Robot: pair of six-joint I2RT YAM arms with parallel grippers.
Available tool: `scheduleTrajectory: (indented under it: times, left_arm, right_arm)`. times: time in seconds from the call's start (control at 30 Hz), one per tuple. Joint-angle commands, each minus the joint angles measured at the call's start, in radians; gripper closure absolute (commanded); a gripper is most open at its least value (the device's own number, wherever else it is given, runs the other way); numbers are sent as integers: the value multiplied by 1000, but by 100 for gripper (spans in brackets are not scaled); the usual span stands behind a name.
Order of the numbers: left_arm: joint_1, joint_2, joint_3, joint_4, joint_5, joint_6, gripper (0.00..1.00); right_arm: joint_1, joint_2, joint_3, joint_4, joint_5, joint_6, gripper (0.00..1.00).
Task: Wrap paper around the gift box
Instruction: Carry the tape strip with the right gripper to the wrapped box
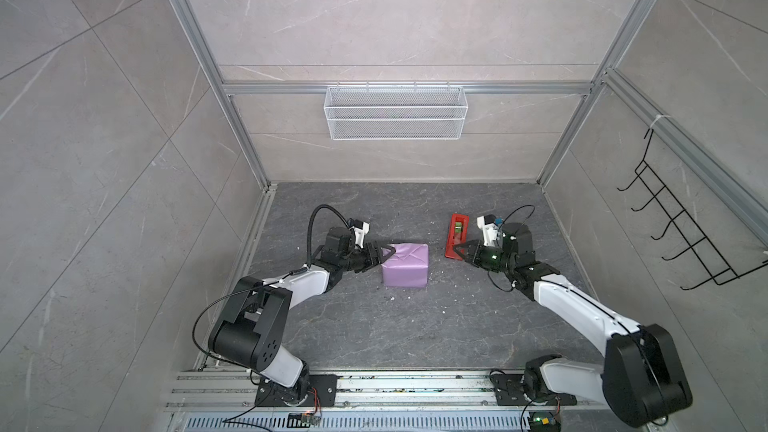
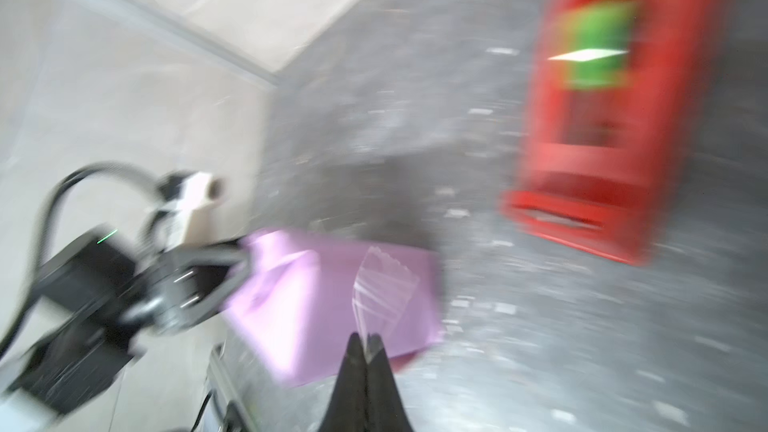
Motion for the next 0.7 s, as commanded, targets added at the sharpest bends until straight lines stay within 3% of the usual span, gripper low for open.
scheduleTrajectory:
  times: [0.0, 0.13, 0.27, 0.67]
  left_arm:
    - [-10, 24, -37, -151, -47, 38, 28]
    - [-11, 19, -38, -157, -51, 41, 28]
    - [-11, 22, -36, -157, -51, 41, 28]
    - [-12, 19, -35, -158, -51, 40, 28]
  right_arm:
    - [137, -4, 22, 71, 109, 33, 100]
    - [294, 71, 76, 153, 186, 14, 100]
    - [386, 162, 129, 199, 218, -29, 100]
    - [426, 299, 165, 267, 209, -85, 100]
